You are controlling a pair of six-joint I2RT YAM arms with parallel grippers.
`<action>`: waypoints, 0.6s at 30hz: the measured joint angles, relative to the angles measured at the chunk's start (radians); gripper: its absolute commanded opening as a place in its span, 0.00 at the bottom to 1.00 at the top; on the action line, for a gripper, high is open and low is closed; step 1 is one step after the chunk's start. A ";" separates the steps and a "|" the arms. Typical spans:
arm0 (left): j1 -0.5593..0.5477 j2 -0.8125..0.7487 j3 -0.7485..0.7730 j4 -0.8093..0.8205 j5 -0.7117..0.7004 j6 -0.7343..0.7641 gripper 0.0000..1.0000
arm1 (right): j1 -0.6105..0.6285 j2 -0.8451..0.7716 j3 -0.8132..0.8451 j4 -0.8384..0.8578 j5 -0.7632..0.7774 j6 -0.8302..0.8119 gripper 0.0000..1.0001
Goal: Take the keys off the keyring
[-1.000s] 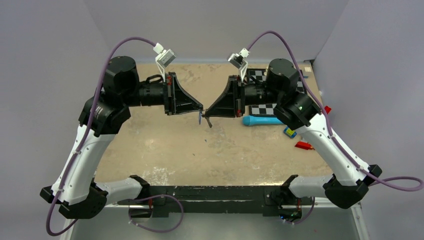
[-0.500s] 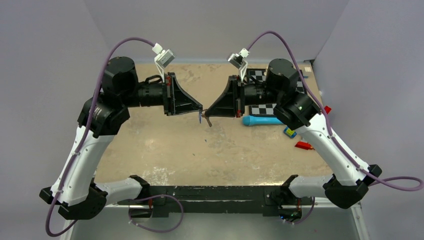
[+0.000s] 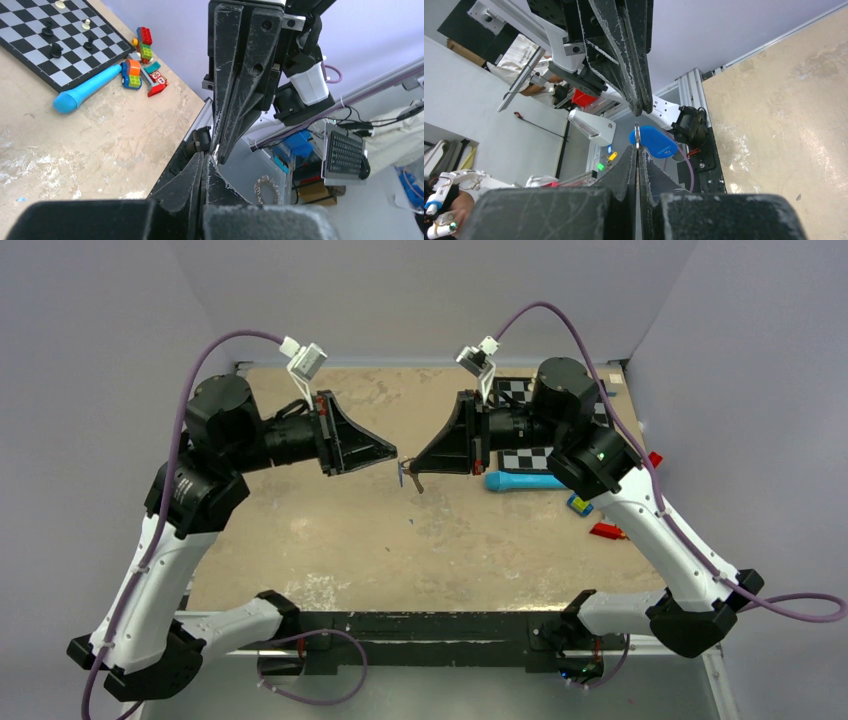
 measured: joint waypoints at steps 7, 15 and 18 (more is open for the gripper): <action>0.000 -0.017 -0.016 0.029 -0.048 -0.035 0.07 | 0.000 0.000 0.000 0.013 -0.003 0.004 0.00; 0.000 0.047 0.071 -0.010 -0.009 0.017 0.37 | 0.000 -0.001 0.000 -0.009 -0.012 -0.007 0.00; 0.000 0.070 0.100 -0.013 0.045 0.037 0.39 | 0.000 -0.001 0.000 -0.029 -0.024 -0.017 0.00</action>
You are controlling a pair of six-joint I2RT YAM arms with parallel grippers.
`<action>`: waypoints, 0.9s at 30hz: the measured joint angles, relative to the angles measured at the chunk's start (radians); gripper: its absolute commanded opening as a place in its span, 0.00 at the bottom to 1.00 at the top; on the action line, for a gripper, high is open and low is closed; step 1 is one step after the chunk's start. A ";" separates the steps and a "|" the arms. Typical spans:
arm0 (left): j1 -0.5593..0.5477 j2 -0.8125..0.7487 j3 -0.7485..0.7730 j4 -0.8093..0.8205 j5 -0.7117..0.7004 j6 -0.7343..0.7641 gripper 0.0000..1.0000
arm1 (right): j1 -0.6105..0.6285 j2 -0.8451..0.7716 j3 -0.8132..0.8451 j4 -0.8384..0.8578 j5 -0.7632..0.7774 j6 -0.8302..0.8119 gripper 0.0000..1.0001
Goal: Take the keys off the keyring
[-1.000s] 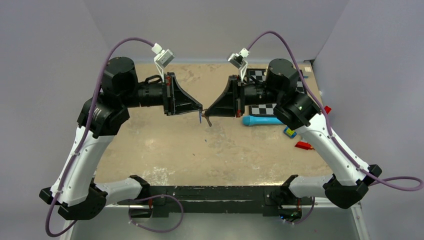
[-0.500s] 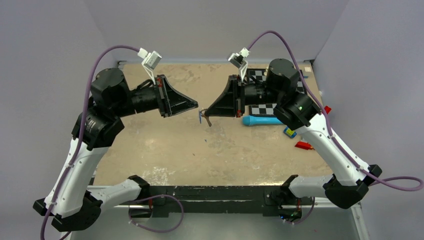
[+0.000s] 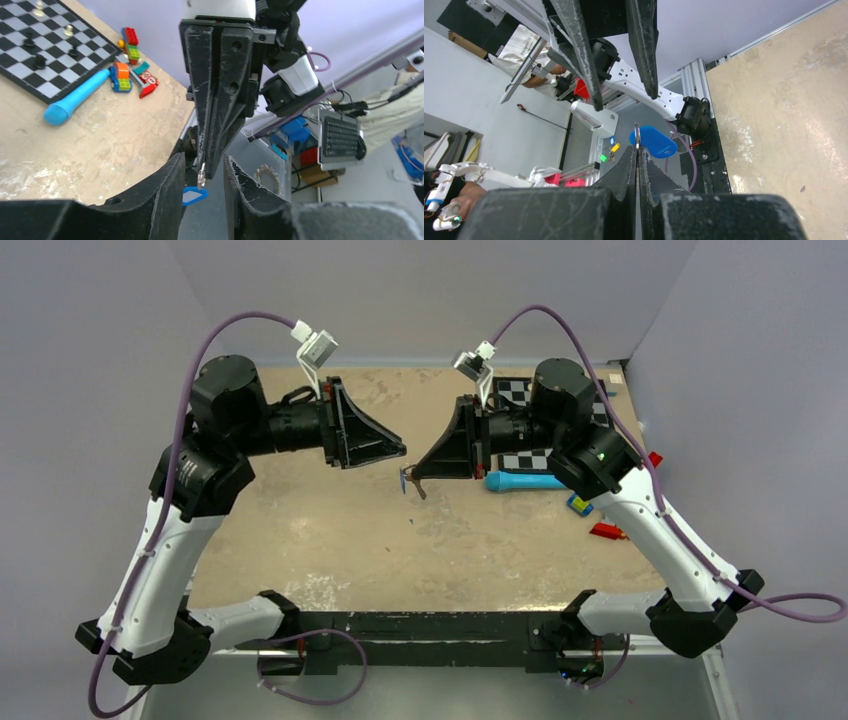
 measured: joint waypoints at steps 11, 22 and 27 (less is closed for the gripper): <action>0.000 0.066 0.006 -0.076 0.178 0.064 0.25 | 0.000 0.000 0.000 -0.027 -0.010 -0.010 0.00; 0.000 0.068 0.006 -0.109 0.202 0.095 0.02 | 0.000 0.000 0.000 -0.027 -0.011 -0.010 0.00; 0.000 0.068 0.006 -0.109 0.204 0.102 0.00 | 0.000 0.000 0.000 -0.027 -0.014 -0.010 0.00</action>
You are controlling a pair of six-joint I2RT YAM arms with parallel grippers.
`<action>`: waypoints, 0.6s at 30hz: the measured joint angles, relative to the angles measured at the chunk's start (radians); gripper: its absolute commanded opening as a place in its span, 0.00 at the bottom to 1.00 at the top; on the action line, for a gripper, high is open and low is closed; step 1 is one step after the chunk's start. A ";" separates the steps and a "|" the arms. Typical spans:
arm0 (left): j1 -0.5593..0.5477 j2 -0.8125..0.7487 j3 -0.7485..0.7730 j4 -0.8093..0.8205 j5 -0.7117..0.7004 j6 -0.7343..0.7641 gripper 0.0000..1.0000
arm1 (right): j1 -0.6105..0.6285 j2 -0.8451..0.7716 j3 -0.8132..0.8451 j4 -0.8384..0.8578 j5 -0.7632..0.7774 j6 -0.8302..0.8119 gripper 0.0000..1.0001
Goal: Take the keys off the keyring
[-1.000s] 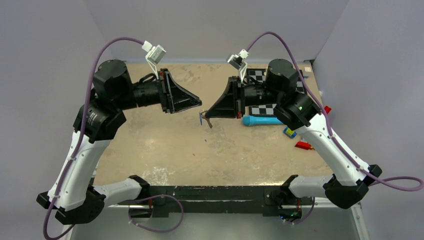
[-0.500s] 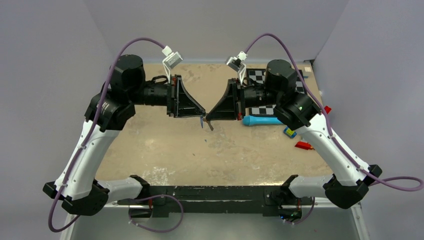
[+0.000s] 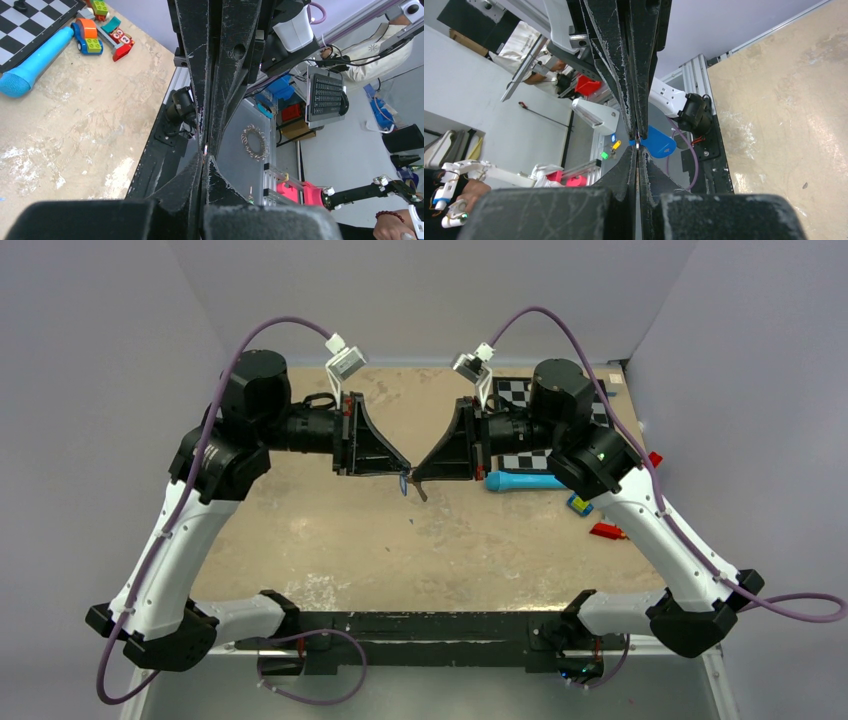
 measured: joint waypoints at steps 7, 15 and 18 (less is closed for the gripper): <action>0.000 -0.005 0.000 0.000 -0.026 -0.001 0.00 | 0.000 0.000 0.000 0.000 0.003 -0.001 0.00; -0.002 -0.042 -0.011 0.026 -0.117 -0.035 0.00 | 0.000 -0.002 0.000 0.001 0.018 -0.004 0.00; -0.002 -0.071 -0.040 0.063 -0.156 -0.067 0.00 | 0.000 -0.010 0.000 0.002 0.018 -0.003 0.00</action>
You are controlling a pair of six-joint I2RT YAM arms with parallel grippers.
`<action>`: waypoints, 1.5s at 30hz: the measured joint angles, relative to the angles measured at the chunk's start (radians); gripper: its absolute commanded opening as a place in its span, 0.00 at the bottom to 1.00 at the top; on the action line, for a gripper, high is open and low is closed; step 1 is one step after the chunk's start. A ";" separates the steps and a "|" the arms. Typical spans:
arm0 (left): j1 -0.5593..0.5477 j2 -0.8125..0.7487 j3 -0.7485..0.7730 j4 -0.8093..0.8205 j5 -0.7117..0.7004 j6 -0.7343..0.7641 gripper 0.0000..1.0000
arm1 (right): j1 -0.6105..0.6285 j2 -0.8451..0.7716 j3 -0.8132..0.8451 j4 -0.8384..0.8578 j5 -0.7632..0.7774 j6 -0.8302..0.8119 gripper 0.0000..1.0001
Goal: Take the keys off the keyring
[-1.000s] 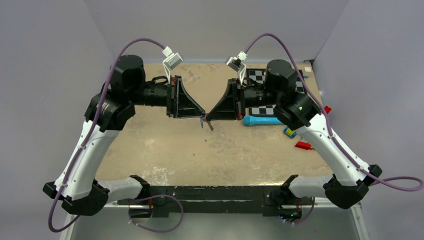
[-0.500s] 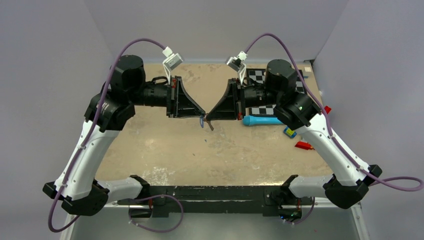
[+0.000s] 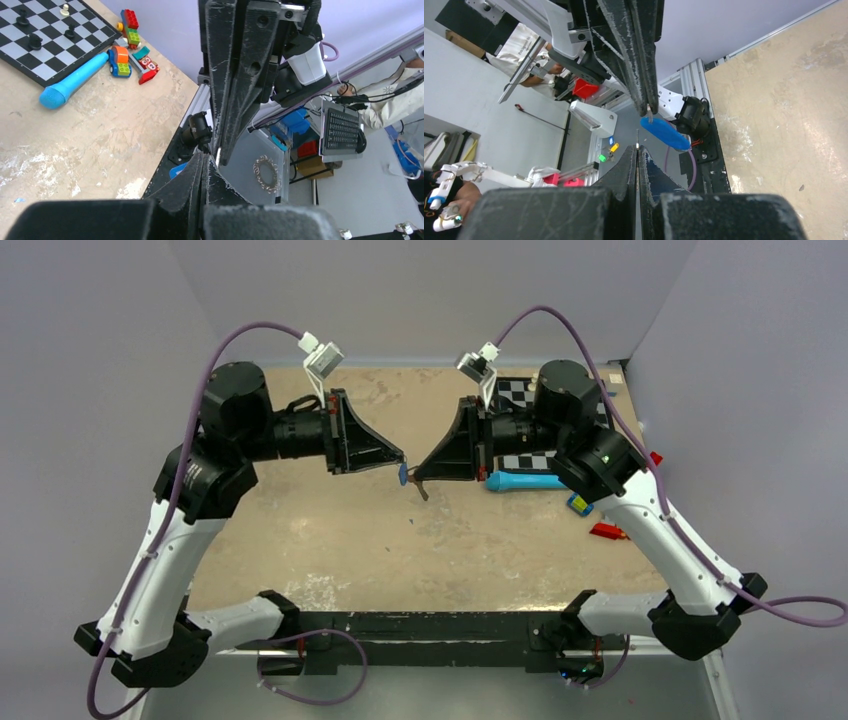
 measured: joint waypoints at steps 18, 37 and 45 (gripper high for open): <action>0.002 -0.019 -0.044 0.031 -0.126 -0.054 0.00 | 0.001 -0.014 0.000 0.000 0.058 -0.001 0.00; 0.203 0.124 -0.266 -0.298 -0.622 0.006 0.00 | 0.002 -0.075 -0.070 -0.204 0.401 -0.026 0.00; 0.272 0.377 -0.267 -0.309 -0.708 0.050 0.00 | 0.002 -0.101 -0.119 -0.289 0.504 -0.008 0.00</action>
